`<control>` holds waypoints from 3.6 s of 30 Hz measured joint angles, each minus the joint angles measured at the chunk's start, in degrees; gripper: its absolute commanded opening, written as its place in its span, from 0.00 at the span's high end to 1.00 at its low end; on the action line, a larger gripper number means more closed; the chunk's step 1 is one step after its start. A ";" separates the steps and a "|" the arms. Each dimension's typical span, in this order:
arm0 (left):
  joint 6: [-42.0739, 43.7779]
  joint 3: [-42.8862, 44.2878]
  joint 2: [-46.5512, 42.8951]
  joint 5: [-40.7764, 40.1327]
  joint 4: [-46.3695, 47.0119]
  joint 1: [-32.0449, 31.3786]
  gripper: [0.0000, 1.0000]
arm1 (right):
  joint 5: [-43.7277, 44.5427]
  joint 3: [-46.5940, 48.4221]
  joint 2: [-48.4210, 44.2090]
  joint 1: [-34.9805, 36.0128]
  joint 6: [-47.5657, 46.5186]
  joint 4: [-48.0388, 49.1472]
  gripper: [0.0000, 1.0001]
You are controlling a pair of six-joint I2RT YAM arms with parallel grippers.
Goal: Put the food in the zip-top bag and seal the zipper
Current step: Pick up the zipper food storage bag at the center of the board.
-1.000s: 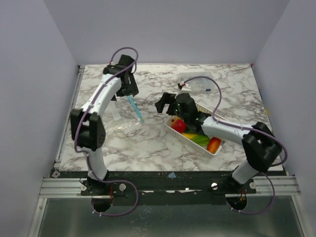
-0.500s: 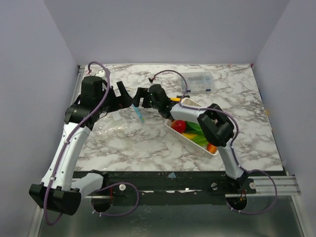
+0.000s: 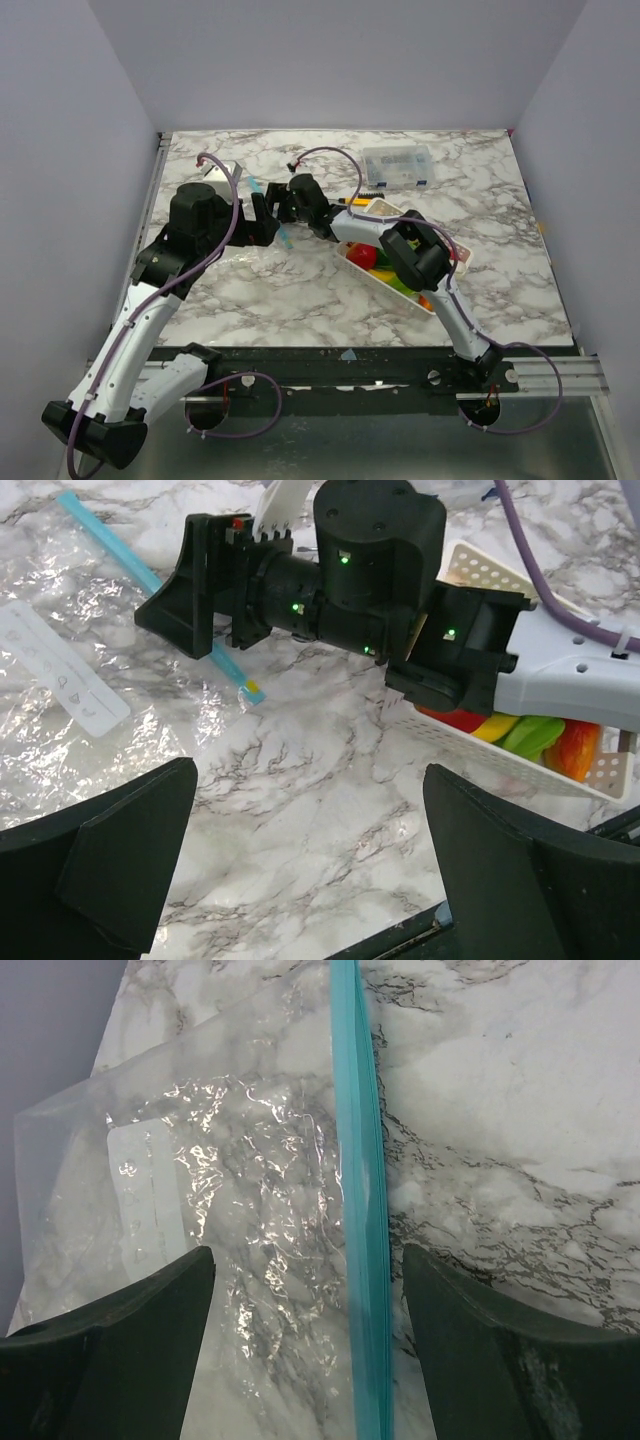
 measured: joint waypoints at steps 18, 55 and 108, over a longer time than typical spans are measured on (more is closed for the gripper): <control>0.24 -2.89 -3.02 0.13 2.67 -1.09 0.03 | -7.54 2.73 6.88 0.02 8.35 11.19 0.57; -11.87 3.39 5.92 -13.94 -5.46 -1.33 0.13 | -7.85 -40.94 -28.33 5.99 8.20 28.13 0.99; -5.79 15.56 31.67 -24.11 -17.81 -10.75 1.00 | 20.96 -52.17 -54.51 18.01 -7.50 9.16 0.29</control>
